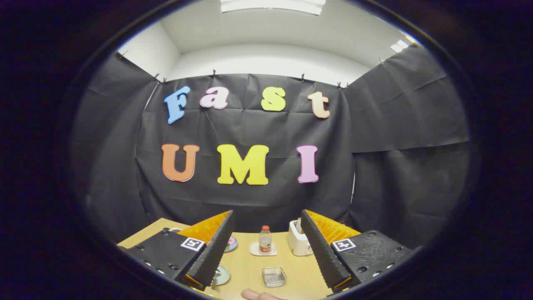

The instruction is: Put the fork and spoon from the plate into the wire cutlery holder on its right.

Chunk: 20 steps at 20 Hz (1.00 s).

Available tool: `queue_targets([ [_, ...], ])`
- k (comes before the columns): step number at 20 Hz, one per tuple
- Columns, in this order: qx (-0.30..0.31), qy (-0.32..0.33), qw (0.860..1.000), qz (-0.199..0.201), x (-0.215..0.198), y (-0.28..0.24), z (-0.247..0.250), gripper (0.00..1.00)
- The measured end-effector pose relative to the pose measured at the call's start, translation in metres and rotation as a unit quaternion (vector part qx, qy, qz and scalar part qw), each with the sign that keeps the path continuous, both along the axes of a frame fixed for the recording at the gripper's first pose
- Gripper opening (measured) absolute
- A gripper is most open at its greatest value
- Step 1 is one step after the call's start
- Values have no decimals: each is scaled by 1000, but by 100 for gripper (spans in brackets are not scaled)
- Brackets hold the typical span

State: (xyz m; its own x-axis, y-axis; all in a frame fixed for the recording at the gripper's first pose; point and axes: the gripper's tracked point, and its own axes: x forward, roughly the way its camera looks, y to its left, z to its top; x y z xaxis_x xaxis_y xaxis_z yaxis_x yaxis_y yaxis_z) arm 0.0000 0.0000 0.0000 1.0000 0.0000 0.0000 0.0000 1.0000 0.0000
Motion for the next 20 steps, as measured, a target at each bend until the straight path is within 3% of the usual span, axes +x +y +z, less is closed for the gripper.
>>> queue_targets([
  [13, 4, 49, 999, 3, 13, 38, -34, 95],
  [20, -18, 105, 994, 28, 25, 83, -99, 95],
])
